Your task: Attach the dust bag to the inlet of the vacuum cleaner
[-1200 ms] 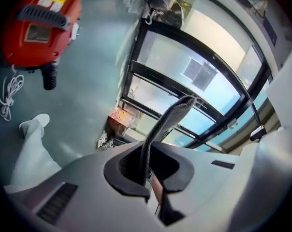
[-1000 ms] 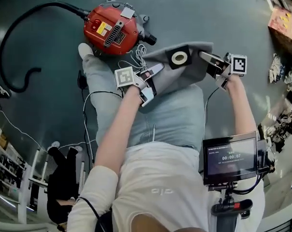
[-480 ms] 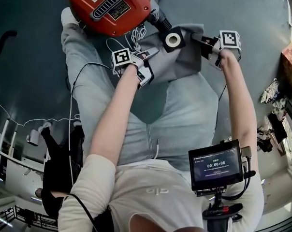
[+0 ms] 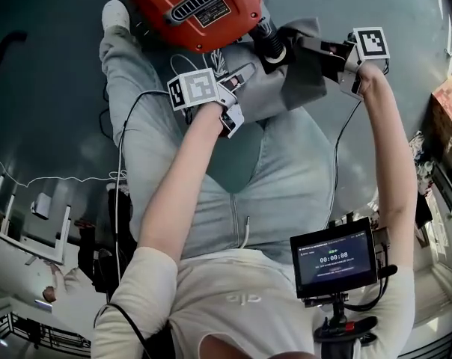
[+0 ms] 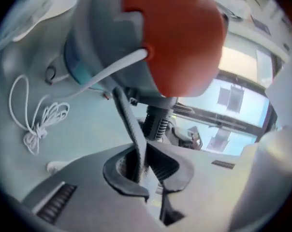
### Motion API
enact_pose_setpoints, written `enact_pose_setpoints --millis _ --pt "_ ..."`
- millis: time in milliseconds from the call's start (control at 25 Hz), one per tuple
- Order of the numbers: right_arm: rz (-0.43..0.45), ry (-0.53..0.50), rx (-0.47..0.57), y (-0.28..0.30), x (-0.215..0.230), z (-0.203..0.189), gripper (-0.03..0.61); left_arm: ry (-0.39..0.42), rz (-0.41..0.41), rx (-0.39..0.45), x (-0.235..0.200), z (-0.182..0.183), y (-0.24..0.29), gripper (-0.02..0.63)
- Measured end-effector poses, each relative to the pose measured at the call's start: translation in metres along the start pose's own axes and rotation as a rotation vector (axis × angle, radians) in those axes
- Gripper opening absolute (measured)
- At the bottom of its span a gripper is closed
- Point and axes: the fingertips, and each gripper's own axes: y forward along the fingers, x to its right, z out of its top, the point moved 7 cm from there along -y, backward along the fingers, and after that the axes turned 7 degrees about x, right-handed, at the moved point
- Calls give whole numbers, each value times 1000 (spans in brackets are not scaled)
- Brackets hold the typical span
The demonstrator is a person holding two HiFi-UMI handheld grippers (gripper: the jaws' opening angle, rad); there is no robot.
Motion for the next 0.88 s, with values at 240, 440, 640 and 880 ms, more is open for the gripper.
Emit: enact_pose_setpoints --millis 240,440,640,880 --pt "3 126 -3 2 6 8 17 319 29 -104 11 9 1 17" --pt "37 98 3 -1 10 17 17 378 12 -186 29 10 2 17" --pt "24 209 72 3 -2 17 17 819 -3 -209 47 3 4 18" --pt "51 138 77 2 4 11 18 622 -79 -131 22 10 1 17"
